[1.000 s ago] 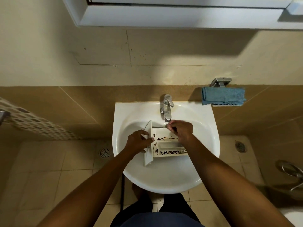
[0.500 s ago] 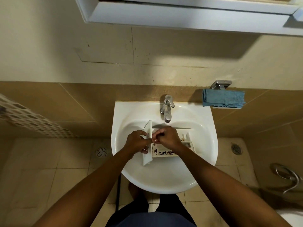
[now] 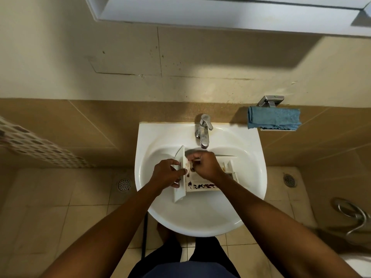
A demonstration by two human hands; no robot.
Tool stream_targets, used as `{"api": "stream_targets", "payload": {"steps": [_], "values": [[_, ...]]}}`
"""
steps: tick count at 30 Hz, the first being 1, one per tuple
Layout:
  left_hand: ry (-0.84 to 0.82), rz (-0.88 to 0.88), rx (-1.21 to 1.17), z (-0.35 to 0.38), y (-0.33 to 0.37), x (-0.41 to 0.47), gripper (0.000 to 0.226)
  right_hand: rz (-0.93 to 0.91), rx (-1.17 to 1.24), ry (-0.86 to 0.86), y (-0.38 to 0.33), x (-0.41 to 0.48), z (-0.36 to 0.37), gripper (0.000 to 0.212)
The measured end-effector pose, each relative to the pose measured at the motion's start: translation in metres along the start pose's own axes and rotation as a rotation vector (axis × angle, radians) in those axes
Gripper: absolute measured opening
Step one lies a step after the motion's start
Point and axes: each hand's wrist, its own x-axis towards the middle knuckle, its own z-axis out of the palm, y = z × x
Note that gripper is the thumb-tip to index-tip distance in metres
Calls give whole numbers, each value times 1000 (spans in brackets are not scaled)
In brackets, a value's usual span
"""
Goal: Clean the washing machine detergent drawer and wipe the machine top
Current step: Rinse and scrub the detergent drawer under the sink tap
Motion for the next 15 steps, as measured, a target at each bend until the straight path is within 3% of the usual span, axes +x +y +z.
{"api": "stream_targets", "payload": {"steps": [3, 8, 15], "values": [[3, -3, -6, 0, 0, 0, 53, -72, -85, 23, -2, 0, 4, 33], [2, 4, 1, -1, -2, 0, 58, -228, -224, -104, 3, -34, -2, 32], [5, -7, -13, -1, 0, -1, 55, -197, -305, -83, -4, -2, 8, 37]]}}
